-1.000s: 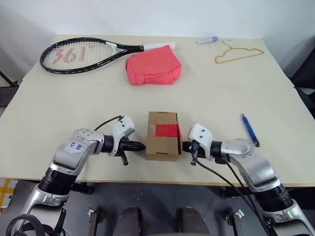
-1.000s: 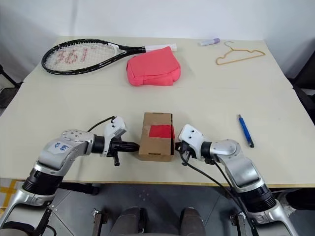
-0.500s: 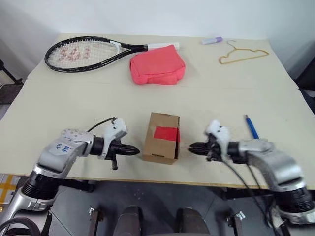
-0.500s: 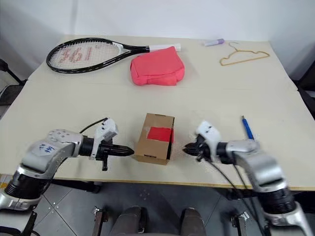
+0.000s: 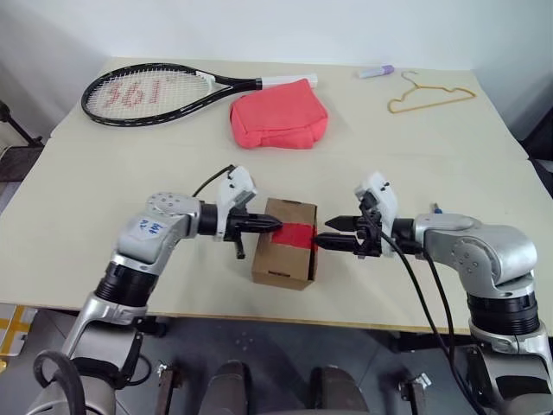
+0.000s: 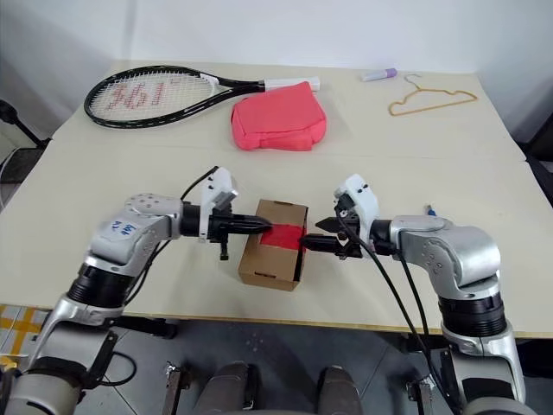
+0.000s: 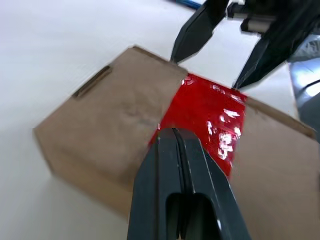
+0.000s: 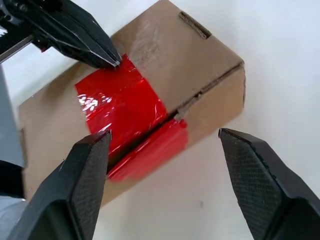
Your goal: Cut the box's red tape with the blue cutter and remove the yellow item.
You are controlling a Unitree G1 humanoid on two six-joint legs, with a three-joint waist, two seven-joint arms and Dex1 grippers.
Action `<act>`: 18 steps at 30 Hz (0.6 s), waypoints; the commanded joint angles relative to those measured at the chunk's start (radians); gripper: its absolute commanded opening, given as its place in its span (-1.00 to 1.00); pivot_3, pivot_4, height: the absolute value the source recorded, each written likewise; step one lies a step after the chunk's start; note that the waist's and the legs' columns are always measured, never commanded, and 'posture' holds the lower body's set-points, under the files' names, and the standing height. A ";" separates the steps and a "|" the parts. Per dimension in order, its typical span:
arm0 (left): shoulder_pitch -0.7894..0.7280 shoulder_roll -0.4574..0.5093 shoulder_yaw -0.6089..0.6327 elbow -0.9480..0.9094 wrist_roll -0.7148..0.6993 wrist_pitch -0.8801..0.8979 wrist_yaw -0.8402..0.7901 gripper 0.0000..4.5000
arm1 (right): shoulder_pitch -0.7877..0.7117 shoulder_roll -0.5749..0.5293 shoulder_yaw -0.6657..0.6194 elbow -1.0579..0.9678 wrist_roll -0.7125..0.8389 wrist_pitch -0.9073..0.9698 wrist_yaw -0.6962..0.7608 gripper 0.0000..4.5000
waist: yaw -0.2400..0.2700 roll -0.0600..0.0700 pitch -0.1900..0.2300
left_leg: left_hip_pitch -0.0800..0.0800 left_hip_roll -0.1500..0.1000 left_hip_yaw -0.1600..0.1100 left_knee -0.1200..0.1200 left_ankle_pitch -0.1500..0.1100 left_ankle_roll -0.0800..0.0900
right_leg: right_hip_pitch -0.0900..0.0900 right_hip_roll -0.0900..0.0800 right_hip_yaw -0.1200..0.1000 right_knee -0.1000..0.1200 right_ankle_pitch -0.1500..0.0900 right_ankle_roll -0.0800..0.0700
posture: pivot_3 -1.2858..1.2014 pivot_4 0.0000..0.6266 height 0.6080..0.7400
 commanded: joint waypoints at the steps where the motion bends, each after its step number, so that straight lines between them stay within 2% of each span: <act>1: 0.022 0.006 -0.032 0.001 0.040 0.001 0.011 -1.00 | -0.012 -0.029 -0.001 0.025 -0.014 -0.052 0.008 0.58 | 0.000 0.000 0.000 | 0.000 0.000 0.000 0.000 0.000 0.000 | 0.000 0.000 0.000 0.000 0.000 0.000 | 0.03 -0.52 1.00; 13: 0.059 0.029 -0.056 -0.015 0.061 0.002 0.014 -1.00 | 0.020 -0.130 0.041 0.144 -0.083 -0.170 0.034 0.58 | -0.001 0.000 -0.001 | 0.001 0.000 0.000 0.000 0.000 0.000 | 0.001 0.000 0.000 0.000 0.000 0.000 | 0.03 -0.52 1.00; 18: 0.056 0.015 -0.067 -0.013 0.061 0.002 0.018 -1.00 | 0.000 -0.082 0.055 0.121 -0.079 -0.136 -0.003 0.58 | -0.003 0.000 -0.001 | 0.001 0.000 0.000 0.000 0.000 0.000 | 0.001 0.000 0.000 0.000 0.000 0.000 | 0.03 -0.52 1.00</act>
